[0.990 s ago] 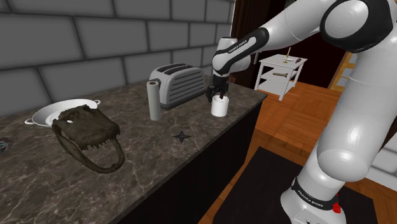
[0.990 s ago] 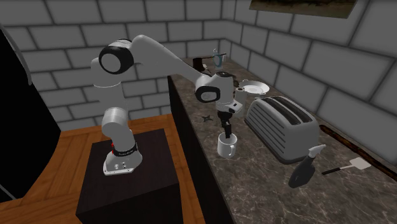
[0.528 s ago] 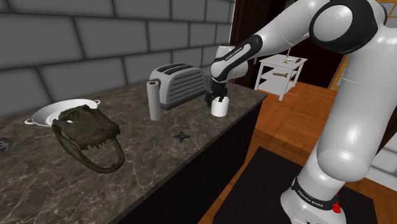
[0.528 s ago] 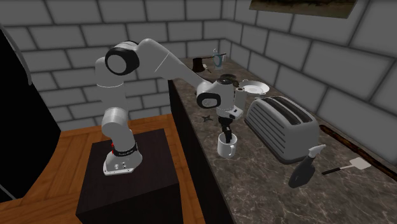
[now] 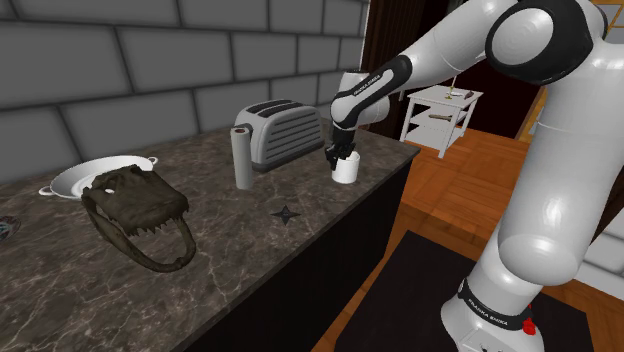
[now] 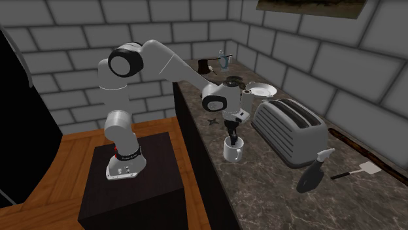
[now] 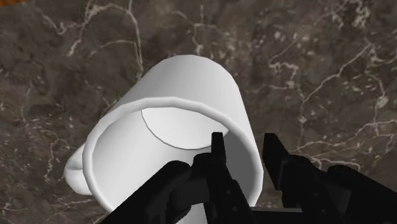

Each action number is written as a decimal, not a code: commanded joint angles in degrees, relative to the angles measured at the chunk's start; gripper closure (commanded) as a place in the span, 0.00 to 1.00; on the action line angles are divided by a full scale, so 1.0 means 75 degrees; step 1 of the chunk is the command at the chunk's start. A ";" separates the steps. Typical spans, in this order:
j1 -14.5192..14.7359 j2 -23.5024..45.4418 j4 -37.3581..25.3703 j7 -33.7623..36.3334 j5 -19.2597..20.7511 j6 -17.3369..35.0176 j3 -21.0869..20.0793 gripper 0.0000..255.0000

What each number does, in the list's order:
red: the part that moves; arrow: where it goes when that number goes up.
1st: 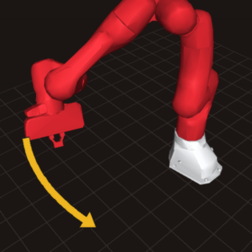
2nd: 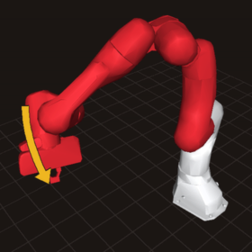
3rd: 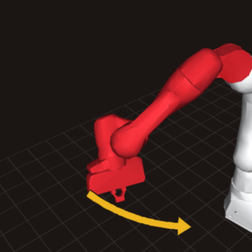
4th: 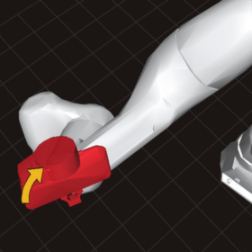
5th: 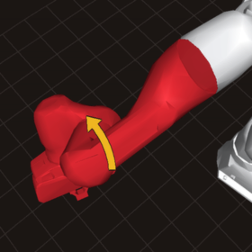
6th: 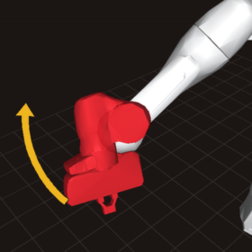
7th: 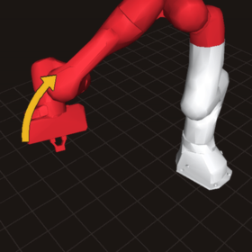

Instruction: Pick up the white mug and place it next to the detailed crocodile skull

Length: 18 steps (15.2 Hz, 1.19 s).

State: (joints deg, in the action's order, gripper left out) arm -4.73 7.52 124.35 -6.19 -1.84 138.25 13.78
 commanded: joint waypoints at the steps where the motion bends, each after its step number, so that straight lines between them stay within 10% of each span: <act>1: 0.0000 0.0000 0.0000 0.0000 0.0000 0.0000 0.0000 1.00; 18: 0.0030 -0.0557 -0.0428 0.0132 0.0200 -0.0968 0.0025 1.00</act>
State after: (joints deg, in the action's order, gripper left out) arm -4.44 3.72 121.55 -5.10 -0.44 131.78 13.89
